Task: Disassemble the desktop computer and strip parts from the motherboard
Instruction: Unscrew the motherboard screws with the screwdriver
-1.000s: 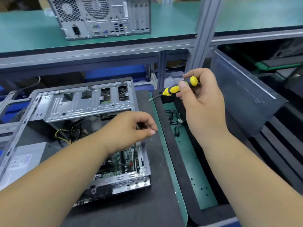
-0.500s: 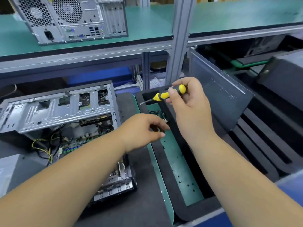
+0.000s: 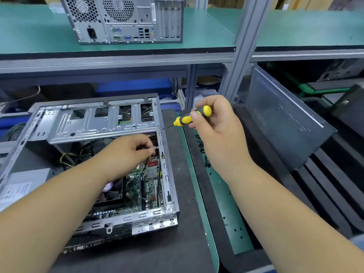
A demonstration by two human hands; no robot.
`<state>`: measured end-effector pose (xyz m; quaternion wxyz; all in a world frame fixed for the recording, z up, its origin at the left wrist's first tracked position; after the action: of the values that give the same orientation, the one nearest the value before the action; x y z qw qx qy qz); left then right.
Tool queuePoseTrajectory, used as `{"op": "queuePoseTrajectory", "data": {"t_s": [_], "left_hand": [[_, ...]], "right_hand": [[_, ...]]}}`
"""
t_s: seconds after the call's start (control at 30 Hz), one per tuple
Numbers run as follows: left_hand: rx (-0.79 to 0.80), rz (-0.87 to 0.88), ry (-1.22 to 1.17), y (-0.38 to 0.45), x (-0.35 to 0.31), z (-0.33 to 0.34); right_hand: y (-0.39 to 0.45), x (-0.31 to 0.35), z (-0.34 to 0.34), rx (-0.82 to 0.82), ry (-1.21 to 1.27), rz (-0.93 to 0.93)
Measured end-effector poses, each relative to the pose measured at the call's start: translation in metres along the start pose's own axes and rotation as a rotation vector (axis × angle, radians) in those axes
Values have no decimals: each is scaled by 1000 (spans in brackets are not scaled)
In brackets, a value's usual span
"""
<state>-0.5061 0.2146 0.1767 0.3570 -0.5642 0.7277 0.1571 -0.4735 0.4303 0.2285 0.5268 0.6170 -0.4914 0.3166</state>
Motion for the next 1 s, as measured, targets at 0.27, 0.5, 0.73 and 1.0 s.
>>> {"op": "queuePoseTrajectory", "data": {"t_s": [0.27, 0.5, 0.73, 1.0], "left_hand": [[583, -69, 143, -10, 27, 20], [661, 6, 325, -8, 32, 28], [726, 9, 336, -7, 40, 22], [584, 14, 578, 17, 48, 11]], "right_hand": [[5, 6, 35, 191, -99, -70], [3, 13, 56, 358, -299, -177], [5, 13, 64, 543, -461, -205], [7, 3, 88, 975, -605, -166]]}}
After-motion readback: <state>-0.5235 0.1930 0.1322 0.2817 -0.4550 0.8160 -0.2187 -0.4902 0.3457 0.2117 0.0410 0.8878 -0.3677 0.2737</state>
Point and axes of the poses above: each hand's wrist, its own y-axis towards the middle knuckle, its own z-axis out of the palm, x = y × z, the point moved 2 cm from there along y, towards the middle knuckle, and after that the axes turned 2 degrees about x, right-handed, at the moved point
